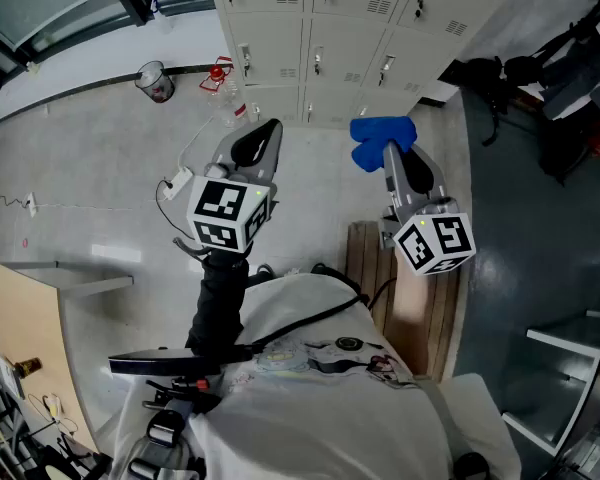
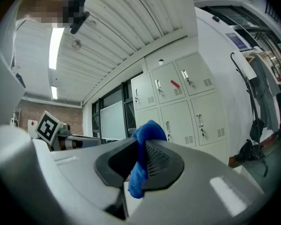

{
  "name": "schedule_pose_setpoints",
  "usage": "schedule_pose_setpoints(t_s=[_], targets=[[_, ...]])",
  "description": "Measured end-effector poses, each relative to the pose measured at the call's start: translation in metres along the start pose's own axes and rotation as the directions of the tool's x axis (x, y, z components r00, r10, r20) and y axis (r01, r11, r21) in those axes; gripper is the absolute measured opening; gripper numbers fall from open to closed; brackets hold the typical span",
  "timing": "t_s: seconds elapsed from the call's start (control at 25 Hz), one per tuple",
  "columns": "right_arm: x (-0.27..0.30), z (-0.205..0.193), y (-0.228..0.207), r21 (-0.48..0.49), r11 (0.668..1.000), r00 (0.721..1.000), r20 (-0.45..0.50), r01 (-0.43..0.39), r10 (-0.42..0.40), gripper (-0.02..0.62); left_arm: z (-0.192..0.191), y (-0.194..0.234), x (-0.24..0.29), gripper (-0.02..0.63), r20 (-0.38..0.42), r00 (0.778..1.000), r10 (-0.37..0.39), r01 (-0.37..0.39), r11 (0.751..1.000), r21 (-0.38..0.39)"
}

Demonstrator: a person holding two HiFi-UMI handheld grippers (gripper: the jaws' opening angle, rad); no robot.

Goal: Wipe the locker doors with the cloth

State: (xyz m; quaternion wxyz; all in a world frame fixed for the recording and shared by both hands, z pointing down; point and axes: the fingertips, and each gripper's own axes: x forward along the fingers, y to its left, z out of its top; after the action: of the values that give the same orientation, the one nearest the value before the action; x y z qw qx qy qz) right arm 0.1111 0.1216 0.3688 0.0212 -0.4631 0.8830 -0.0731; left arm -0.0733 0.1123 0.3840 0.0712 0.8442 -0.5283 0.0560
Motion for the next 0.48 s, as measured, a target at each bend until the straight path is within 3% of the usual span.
schedule_pose_setpoints(t_s=[0.32, 0.48], targets=[[-0.007, -0.004, -0.028, 0.003, 1.000, 0.999, -0.015, -0.030, 0.030, 0.032, -0.008, -0.028, 0.025, 0.000, -0.026, 1.000, 0.002, -0.002, 1.000, -0.002], [-0.008, -0.001, -0.038, 0.034, 0.996, 0.996, -0.002, -0.086, 0.086, 0.034, -0.010, -0.038, 0.035, 0.000, -0.030, 0.999, 0.016, -0.016, 1.000, 0.001]])
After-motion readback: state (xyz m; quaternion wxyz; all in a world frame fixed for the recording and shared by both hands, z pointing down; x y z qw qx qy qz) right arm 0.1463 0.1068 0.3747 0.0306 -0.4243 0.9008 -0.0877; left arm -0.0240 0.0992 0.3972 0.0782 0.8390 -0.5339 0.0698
